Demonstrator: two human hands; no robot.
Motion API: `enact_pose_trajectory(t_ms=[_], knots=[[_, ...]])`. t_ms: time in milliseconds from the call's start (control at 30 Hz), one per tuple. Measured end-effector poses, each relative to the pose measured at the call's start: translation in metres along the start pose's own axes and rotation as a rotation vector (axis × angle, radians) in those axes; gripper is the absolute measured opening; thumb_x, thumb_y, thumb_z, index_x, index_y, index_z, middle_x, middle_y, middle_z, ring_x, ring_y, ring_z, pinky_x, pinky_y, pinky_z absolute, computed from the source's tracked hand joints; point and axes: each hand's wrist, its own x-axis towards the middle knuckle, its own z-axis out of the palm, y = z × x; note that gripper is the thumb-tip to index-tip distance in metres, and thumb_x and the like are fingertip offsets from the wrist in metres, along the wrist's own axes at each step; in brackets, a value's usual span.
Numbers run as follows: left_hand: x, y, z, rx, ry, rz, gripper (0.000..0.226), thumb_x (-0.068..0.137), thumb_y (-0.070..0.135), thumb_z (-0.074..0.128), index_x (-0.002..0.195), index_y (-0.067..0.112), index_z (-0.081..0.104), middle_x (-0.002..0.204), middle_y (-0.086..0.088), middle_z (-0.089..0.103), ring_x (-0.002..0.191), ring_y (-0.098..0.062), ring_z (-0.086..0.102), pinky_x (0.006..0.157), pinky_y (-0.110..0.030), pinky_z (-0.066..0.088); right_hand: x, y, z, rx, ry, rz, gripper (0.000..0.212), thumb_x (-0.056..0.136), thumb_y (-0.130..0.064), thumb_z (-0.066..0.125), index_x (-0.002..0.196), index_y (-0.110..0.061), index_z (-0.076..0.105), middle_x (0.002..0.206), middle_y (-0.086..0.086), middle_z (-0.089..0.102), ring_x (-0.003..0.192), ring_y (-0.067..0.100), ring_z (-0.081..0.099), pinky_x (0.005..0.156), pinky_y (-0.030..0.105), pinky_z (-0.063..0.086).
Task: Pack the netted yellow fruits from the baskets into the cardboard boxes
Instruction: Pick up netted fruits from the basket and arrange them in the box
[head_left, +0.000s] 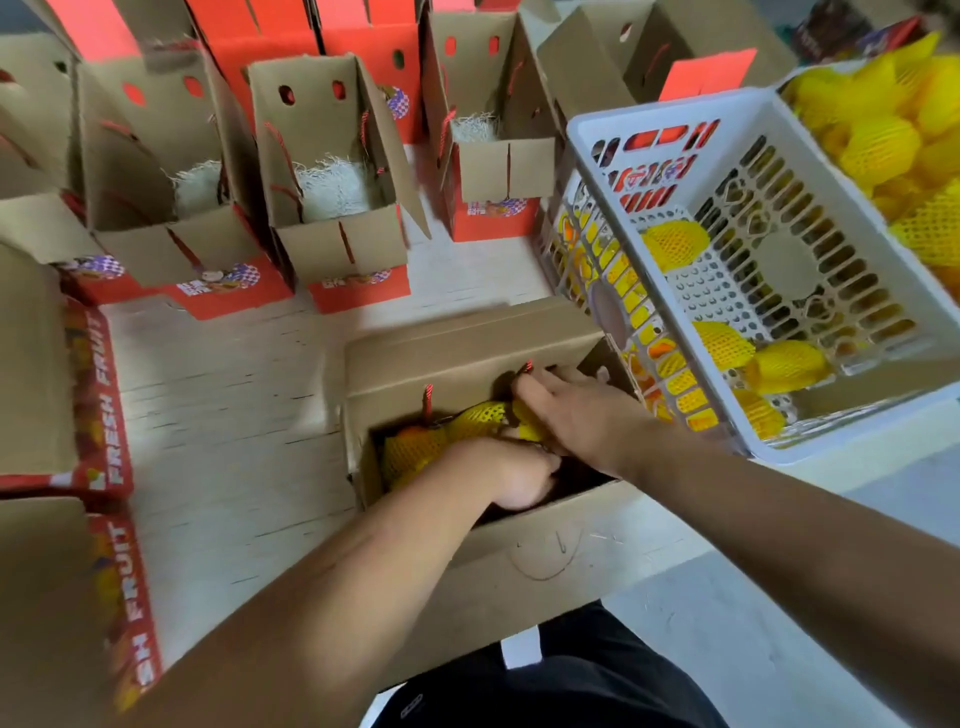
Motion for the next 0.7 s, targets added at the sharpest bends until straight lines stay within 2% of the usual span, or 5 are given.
enact_pose_trajectory(t_ms=[133, 267, 400, 533, 700], knots=[[-0.014, -0.027, 0.007, -0.079, 0.182, 0.088, 0.042, 0.105, 0.047, 0.048, 0.143, 0.031, 0.057, 0.152, 0.001, 0.051, 0.141, -0.026, 0.039, 0.118, -0.039, 0.034, 0.008, 0.004, 0.018, -0.322, -0.162, -0.075, 0.042, 0.107, -0.025, 0.027, 0.149, -0.018, 0.027, 0.163, 0.007, 0.018, 0.149, 0.029, 0.017, 0.118, 0.046, 0.022], [-0.016, -0.045, 0.014, -0.262, 0.499, -0.125, 0.024, 0.102, 0.033, 0.052, 0.110, 0.021, 0.070, 0.121, -0.008, 0.064, 0.116, -0.033, 0.058, 0.096, -0.039, 0.049, 0.021, -0.002, 0.018, -0.341, -0.156, 0.068, 0.042, 0.100, -0.023, 0.043, 0.141, -0.020, 0.037, 0.146, 0.011, 0.035, 0.133, 0.033, 0.037, 0.105, 0.045, 0.037], [-0.012, -0.051, 0.017, -0.151, 0.349, -0.298, 0.021, 0.095, 0.011, 0.055, 0.109, 0.012, 0.071, 0.123, -0.014, 0.064, 0.111, -0.037, 0.064, 0.077, -0.033, 0.046, 0.031, 0.001, 0.022, 0.003, -0.378, 0.186, 0.046, 0.095, -0.021, 0.064, 0.136, -0.009, 0.049, 0.142, 0.017, 0.052, 0.132, 0.035, 0.053, 0.107, 0.041, 0.047], [-0.003, -0.046, 0.014, -0.014, 0.221, -0.269, 0.048, 0.083, -0.004, 0.062, 0.128, 0.013, 0.067, 0.141, -0.014, 0.054, 0.128, -0.039, 0.056, 0.100, -0.042, 0.052, 0.034, 0.000, 0.020, 0.055, -0.423, 0.230, 0.040, 0.088, -0.017, 0.073, 0.126, -0.008, 0.063, 0.130, 0.014, 0.064, 0.120, 0.033, 0.063, 0.094, 0.036, 0.054], [0.009, -0.039, 0.012, 0.041, 0.437, -0.184, 0.035, 0.097, 0.008, 0.056, 0.127, 0.022, 0.065, 0.137, -0.004, 0.058, 0.127, -0.029, 0.051, 0.106, -0.039, 0.045, 0.040, -0.004, 0.009, 0.045, -0.423, 0.226, 0.032, 0.087, -0.012, 0.069, 0.120, -0.009, 0.068, 0.122, 0.012, 0.068, 0.114, 0.032, 0.064, 0.094, 0.039, 0.053]])
